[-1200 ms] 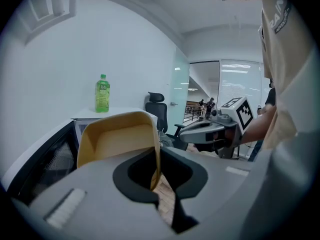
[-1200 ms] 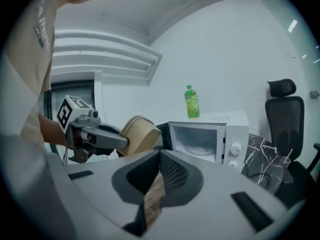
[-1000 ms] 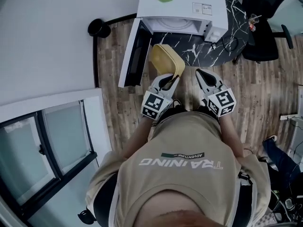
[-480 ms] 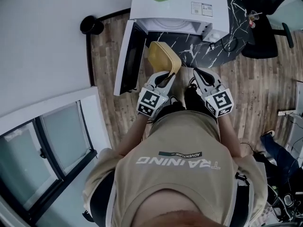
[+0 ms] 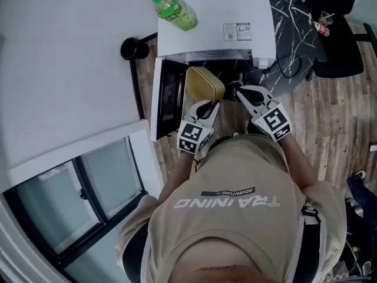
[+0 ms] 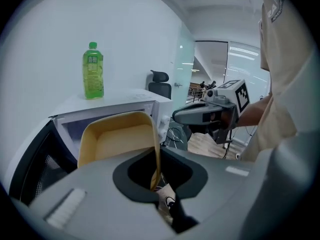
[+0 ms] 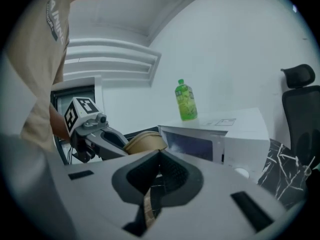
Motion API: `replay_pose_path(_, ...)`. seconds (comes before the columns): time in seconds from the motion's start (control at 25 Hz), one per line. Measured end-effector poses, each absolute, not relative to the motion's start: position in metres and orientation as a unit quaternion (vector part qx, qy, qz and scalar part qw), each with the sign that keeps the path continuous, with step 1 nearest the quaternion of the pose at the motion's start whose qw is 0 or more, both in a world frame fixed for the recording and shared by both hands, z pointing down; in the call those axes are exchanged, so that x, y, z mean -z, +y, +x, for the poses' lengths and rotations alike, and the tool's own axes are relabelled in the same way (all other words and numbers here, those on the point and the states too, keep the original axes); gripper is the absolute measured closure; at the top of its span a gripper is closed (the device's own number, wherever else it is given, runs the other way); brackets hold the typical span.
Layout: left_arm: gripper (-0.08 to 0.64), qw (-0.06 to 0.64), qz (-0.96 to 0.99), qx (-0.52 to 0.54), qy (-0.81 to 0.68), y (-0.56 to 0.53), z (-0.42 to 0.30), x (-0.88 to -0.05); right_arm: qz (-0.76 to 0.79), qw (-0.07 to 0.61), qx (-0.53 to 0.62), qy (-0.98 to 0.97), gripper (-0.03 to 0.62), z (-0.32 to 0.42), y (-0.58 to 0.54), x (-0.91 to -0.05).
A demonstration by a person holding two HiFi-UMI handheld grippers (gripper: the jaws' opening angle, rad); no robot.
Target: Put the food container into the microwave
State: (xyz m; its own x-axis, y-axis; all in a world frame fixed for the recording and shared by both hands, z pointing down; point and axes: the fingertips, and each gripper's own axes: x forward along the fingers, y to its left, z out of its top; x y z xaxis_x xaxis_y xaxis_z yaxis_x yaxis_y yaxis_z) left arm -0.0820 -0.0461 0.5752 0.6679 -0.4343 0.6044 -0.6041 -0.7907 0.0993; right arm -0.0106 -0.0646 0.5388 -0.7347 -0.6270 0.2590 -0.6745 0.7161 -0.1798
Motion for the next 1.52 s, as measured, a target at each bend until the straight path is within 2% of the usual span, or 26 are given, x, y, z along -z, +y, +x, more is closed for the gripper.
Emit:
replay_pose_path(0.68, 0.531, 0.186, 0.873, -0.341, -0.294, -0.105, -0.048, -0.607, 0.339, 0.066, -0.144, -0.928, 0.583, 0.038, -0.119, -0.549)
replay_pose_path(1.0, 0.531, 0.191, 0.883, -0.355, -0.240, -0.130, -0.063, -0.627, 0.362, 0.055, -0.132, -0.921, 0.583, 0.018, -0.133, -0.539)
replay_pose_path(1.52, 0.531, 0.077, 0.888, -0.425, -0.159, -0.182, -0.060, -0.663, 0.493, 0.074, -0.115, -0.859, 0.583, 0.023, -0.142, -0.506)
